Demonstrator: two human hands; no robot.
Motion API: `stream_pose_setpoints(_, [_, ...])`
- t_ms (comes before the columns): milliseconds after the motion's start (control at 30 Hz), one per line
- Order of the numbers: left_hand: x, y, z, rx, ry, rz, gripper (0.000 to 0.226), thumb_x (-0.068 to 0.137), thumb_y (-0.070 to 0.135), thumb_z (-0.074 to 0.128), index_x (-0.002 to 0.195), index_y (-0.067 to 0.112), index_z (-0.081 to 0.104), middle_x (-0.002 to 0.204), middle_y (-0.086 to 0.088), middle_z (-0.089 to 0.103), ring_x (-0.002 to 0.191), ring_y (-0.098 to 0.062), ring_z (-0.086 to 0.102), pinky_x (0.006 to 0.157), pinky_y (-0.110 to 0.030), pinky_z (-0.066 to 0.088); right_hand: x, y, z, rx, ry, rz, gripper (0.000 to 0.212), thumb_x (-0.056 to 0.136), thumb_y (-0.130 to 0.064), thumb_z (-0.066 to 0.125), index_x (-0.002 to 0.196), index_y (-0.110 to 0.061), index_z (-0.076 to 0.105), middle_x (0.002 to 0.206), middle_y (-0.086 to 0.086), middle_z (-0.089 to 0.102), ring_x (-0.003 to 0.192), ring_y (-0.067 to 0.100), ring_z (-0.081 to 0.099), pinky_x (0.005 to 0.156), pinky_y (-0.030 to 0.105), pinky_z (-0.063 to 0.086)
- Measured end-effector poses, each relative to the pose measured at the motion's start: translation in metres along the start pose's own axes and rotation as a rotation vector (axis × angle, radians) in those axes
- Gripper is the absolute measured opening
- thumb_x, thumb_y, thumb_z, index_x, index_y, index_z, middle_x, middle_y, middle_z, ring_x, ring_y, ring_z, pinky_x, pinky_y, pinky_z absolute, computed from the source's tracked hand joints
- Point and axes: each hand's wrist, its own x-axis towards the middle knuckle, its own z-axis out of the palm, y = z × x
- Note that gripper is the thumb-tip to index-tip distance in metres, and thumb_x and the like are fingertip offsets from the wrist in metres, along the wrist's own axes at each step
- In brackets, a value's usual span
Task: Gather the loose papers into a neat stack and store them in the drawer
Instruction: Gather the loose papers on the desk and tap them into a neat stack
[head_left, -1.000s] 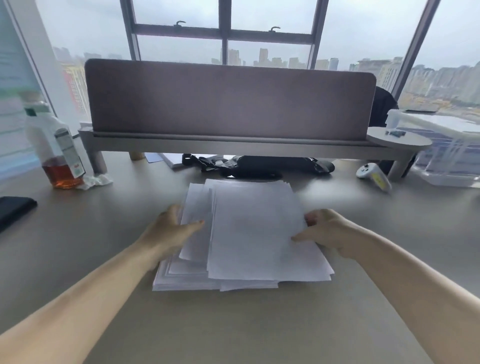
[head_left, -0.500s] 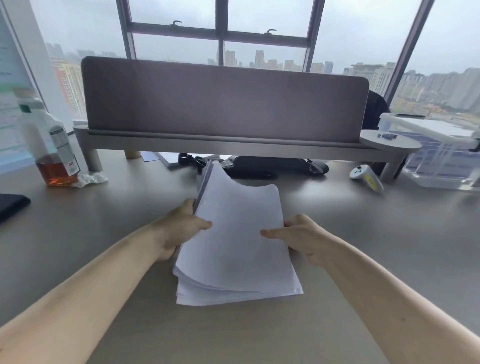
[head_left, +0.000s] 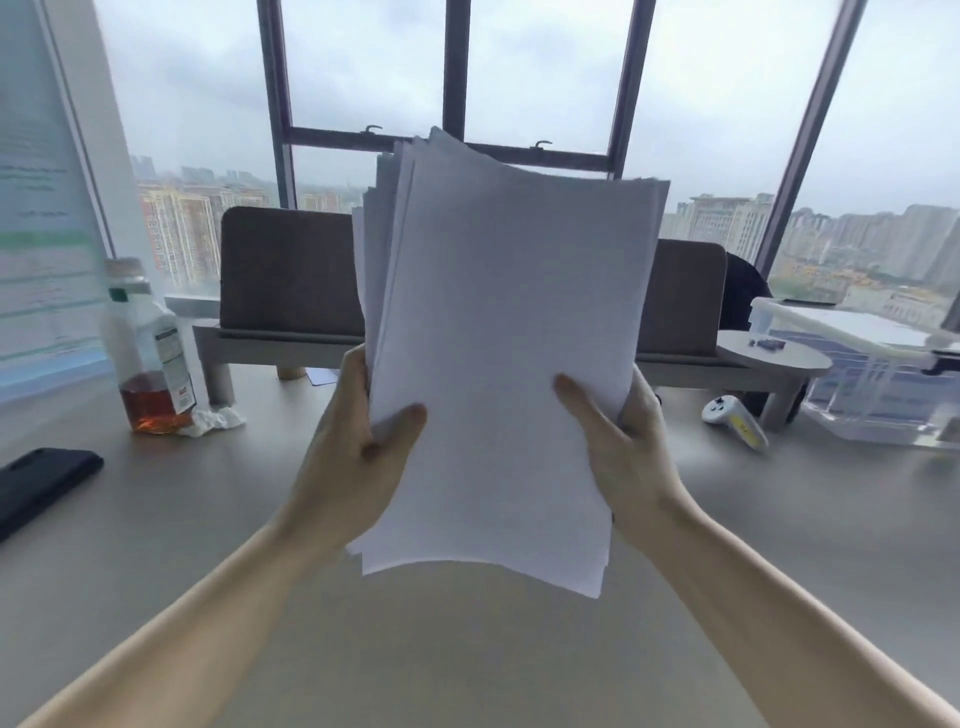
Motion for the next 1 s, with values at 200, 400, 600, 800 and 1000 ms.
stream_pose_setpoints(200, [-0.013, 0.005, -0.001, -0.019, 0.031, 0.001, 0.038, 0.100, 0.013, 0.061, 0.127, 0.031, 0.041, 0.113, 0.042, 0.063, 0.105, 0.016, 0.063, 0.082, -0.014, 0.051, -0.013, -0.011, 0.002, -0.161, -0.022, -0.083, 0.040, 0.097, -0.018, 0.065, 0.131, -0.034, 0.054, 0.116, -0.019, 0.073, 0.109, 0.000, 0.071, 0.089, 0.022, 0.058])
stream_pose_setpoints(400, [-0.013, -0.001, 0.002, -0.142, 0.030, -0.170, 0.035, 0.095, 0.036, 0.067, 0.127, 0.038, 0.053, 0.115, 0.026, 0.074, 0.106, 0.001, 0.072, 0.099, -0.045, 0.056, -0.026, -0.002, -0.006, -0.192, 0.015, -0.066, 0.029, 0.097, -0.017, 0.065, 0.116, -0.037, 0.056, 0.105, -0.025, 0.075, 0.101, -0.002, 0.072, 0.084, 0.021, 0.055])
stream_pose_setpoints(600, [-0.008, 0.004, 0.009, -0.354, 0.036, -0.232, 0.028, 0.083, 0.036, 0.075, 0.111, 0.038, 0.075, 0.113, 0.004, 0.081, 0.108, -0.020, 0.076, 0.100, -0.054, 0.056, -0.017, -0.008, -0.006, -0.052, 0.040, -0.004, 0.029, 0.093, -0.009, 0.070, 0.118, -0.019, 0.060, 0.105, -0.003, 0.078, 0.096, 0.016, 0.076, 0.084, 0.038, 0.061])
stream_pose_setpoints(800, [-0.007, -0.005, 0.008, -0.382, -0.040, -0.309, 0.031, 0.093, 0.018, 0.074, 0.122, 0.027, 0.068, 0.113, 0.005, 0.081, 0.107, -0.018, 0.076, 0.090, -0.036, 0.059, -0.018, 0.000, -0.013, -0.031, -0.007, 0.079, 0.031, 0.089, -0.006, 0.074, 0.116, -0.017, 0.061, 0.096, -0.005, 0.081, 0.088, 0.013, 0.078, 0.077, 0.031, 0.063])
stream_pose_setpoints(1000, [-0.017, -0.008, 0.010, -0.330, -0.064, -0.358, 0.033, 0.098, 0.012, 0.067, 0.124, 0.031, 0.067, 0.116, 0.009, 0.080, 0.110, -0.013, 0.075, 0.094, -0.035, 0.055, -0.023, 0.014, -0.013, -0.092, -0.010, 0.102, 0.030, 0.090, -0.012, 0.074, 0.118, -0.024, 0.067, 0.108, -0.002, 0.080, 0.102, 0.019, 0.076, 0.090, 0.041, 0.060])
